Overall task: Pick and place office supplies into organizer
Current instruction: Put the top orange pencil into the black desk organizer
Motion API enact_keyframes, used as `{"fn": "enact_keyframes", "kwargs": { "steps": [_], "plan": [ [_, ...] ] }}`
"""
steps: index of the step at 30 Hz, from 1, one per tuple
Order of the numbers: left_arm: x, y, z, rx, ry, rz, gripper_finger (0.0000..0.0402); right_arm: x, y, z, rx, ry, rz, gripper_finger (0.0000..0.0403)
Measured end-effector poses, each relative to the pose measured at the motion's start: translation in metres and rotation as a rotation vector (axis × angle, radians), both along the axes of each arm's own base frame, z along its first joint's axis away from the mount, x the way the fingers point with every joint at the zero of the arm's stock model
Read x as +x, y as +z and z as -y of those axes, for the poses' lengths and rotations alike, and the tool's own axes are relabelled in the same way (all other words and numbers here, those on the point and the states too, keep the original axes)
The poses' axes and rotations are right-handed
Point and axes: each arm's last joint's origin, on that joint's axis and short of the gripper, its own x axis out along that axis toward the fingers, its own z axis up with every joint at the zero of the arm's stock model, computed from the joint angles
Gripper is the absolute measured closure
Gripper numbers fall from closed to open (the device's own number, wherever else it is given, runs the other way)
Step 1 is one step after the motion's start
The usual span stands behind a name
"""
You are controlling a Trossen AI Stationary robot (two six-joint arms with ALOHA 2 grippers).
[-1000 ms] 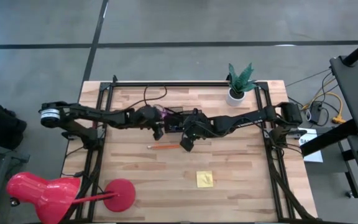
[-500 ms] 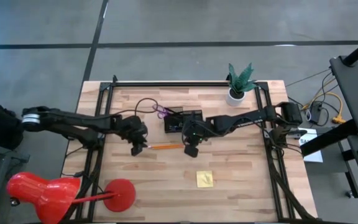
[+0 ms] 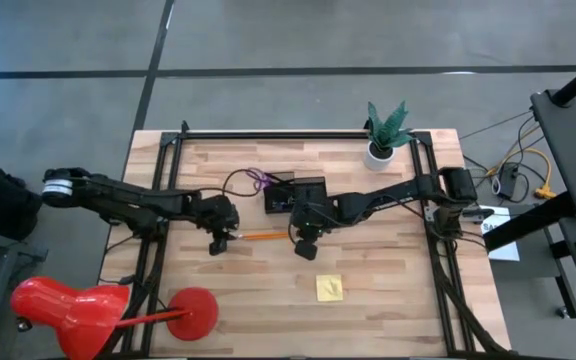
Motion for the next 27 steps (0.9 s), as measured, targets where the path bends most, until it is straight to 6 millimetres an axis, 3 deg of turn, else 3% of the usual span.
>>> {"fn": "enact_keyframes", "kwargs": {
  "steps": [17, 27],
  "plan": [
    [0.015, -0.016, -0.001, 0.029, -0.051, -0.016, 0.0239, 0.000, -0.003, 0.003, -0.041, -0.033, -0.010, 0.0320],
    [0.017, -0.021, -0.001, 0.055, -0.062, -0.011, 0.0327, -0.003, -0.008, 0.003, -0.048, -0.036, -0.026, 0.0319]
  ]
}}
